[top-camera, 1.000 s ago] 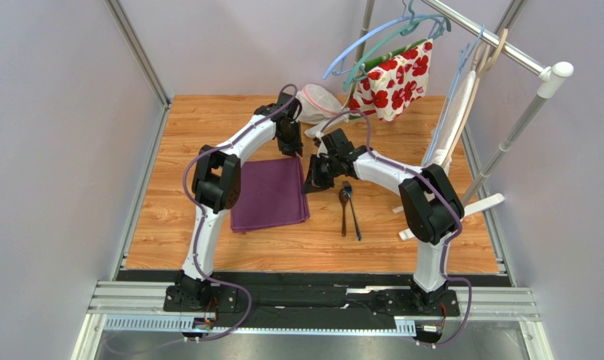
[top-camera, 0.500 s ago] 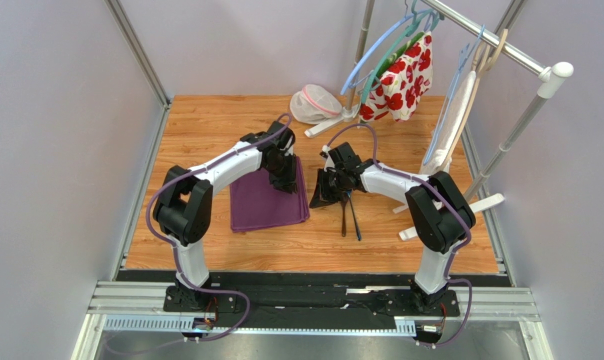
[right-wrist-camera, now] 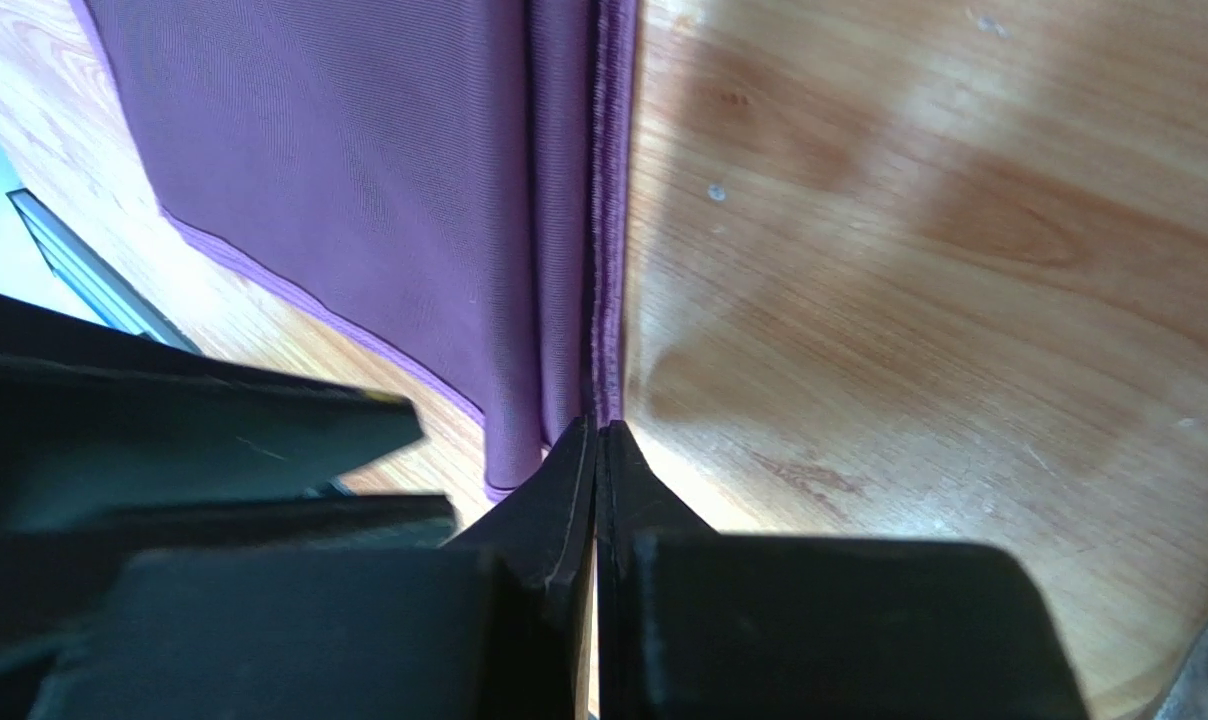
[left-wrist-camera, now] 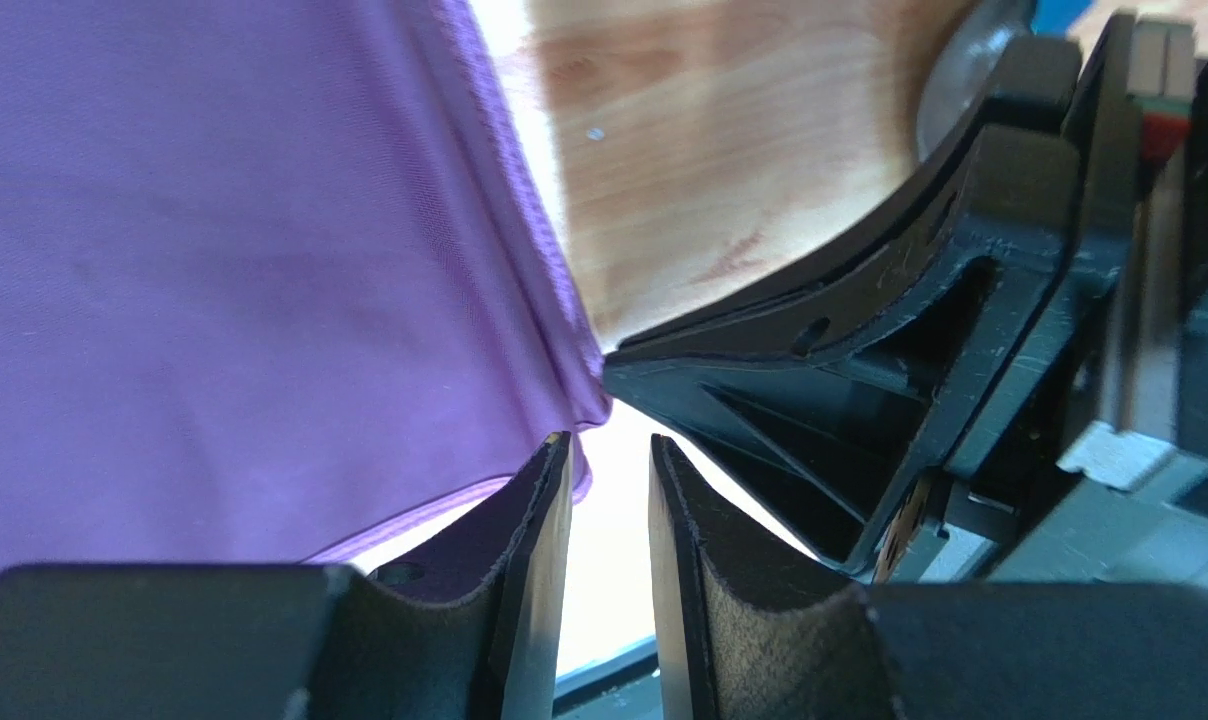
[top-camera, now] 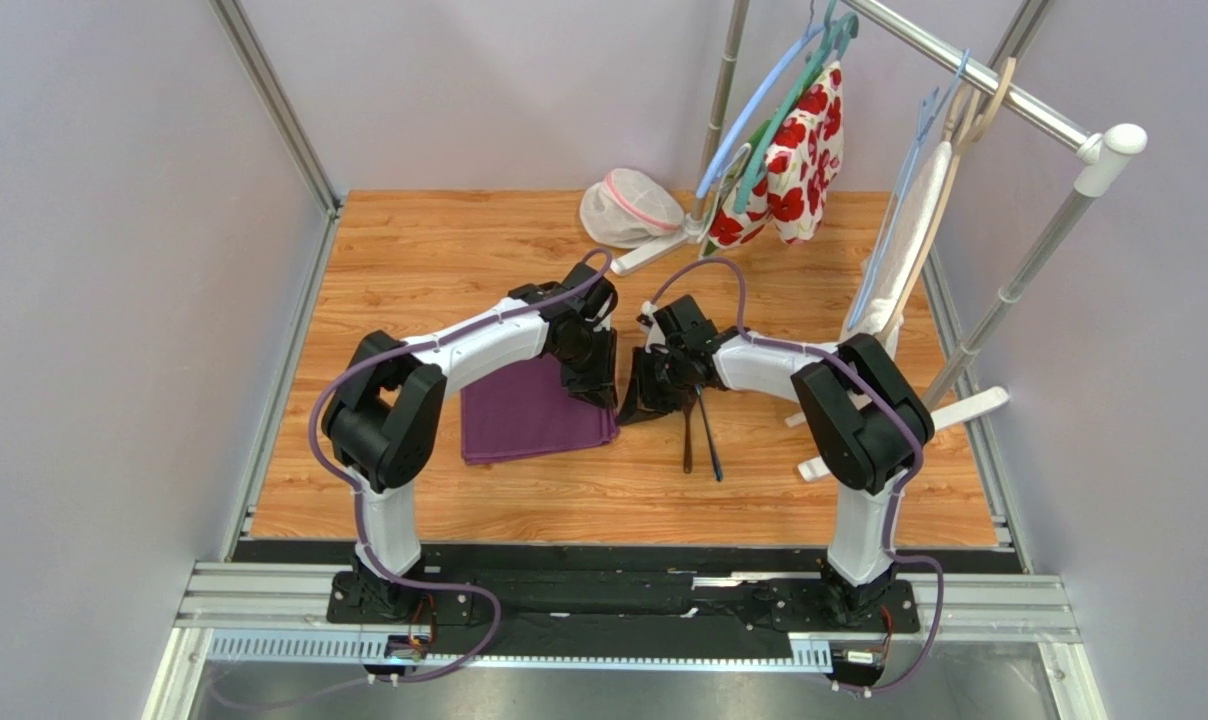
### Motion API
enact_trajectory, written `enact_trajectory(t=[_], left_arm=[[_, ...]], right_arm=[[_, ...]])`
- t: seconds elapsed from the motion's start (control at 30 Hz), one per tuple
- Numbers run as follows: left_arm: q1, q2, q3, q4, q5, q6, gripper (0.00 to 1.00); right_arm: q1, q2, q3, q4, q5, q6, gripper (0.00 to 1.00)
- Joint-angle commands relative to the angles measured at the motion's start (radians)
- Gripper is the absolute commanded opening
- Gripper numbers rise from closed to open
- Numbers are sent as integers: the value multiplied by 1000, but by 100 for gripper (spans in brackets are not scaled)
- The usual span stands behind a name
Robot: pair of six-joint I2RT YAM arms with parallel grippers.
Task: Fold the napkin into a case and place the utensils inside
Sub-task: Smooth out the lower triangle-folded napkin at the center of the board.
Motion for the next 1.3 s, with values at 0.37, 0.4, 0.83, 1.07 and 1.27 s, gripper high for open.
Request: enact_trajectory(t=[0.37,0.4,0.83,1.07,1.27], left_arm=[[-9,11,19,-40,-82,-59,35],[-9,17,21,-41,-78,-60,36],[-29,122,117,-81,-78,-74,38],[-30,146,116,-86,-99,-102,34],[-35,105,76,1,-48,-154,25]], right_arm=[[-1,5,-68,154,-121,72,0],[-1,-1,-71,149,-105,71,0],[-6,0,-100,166,-90,86,0],[-21,0,-121,186,-107,108,0],[-24,-6,-155,213,-105,126,0]])
